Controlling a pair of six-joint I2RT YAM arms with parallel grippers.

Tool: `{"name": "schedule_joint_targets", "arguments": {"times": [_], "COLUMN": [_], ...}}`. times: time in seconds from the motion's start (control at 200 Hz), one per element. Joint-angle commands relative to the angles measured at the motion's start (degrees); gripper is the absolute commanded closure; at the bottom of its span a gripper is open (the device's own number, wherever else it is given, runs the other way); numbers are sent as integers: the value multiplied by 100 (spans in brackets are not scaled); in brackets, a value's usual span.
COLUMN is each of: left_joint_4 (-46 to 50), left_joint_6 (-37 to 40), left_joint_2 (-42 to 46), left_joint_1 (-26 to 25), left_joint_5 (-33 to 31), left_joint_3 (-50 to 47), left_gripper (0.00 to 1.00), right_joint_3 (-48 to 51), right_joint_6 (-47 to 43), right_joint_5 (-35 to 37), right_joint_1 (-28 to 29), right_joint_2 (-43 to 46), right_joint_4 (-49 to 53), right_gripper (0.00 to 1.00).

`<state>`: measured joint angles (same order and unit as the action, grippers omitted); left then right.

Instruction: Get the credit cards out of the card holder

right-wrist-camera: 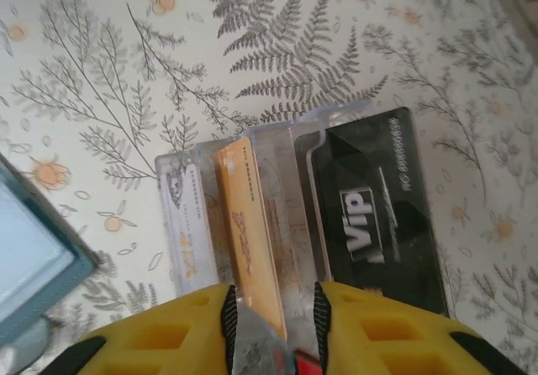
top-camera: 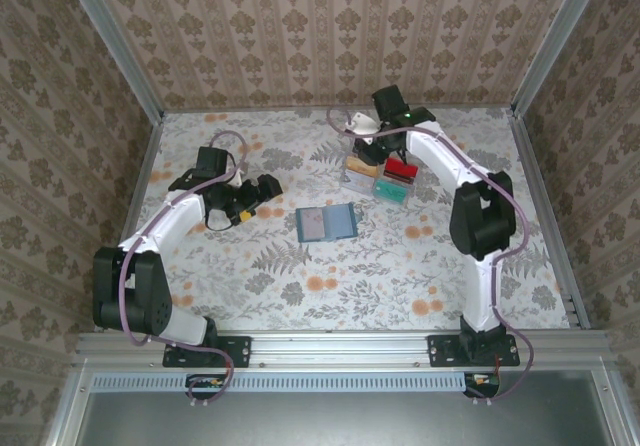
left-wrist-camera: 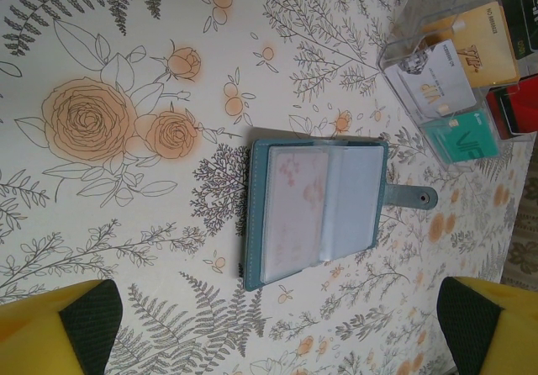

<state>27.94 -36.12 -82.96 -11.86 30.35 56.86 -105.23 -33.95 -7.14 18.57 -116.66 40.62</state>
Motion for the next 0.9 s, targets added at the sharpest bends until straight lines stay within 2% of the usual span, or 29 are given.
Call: {"name": "schedule_joint_targets", "arguments": {"times": [0.0,0.13,0.24,0.295,0.475,0.63,0.895], "left_joint_4": [101,84,88,98,56,-54,-148], "left_joint_6": [158,140,130,123,79,20,-27], "left_joint_2": [173,210,230,228,228,229,158], "left_joint_1": [26,8,-27,-44,-78,-114,-176], "left_joint_5": [-15,-105,-207,-259,-377,-398,-407], "left_joint_3": [-64,-126,-166,-190,-271,-328,-378], "left_gripper": [0,0,0,0,0,0,0], "right_joint_3": [485,1247,1916,2137,2694,2760,2037], "right_joint_6": [935,2173,3592,4232,5580,6194,6520], "right_joint_5": [-28,35,320,653,720,601,811], "right_joint_1": [45,249,484,688,1492,2009,2362], "right_joint_2": [789,1429,1893,2039,2136,1654,461], "right_joint_4": [-352,-565,-754,-645,-560,-749,-399], "right_gripper": [59,52,48,47,45,43,41]}}
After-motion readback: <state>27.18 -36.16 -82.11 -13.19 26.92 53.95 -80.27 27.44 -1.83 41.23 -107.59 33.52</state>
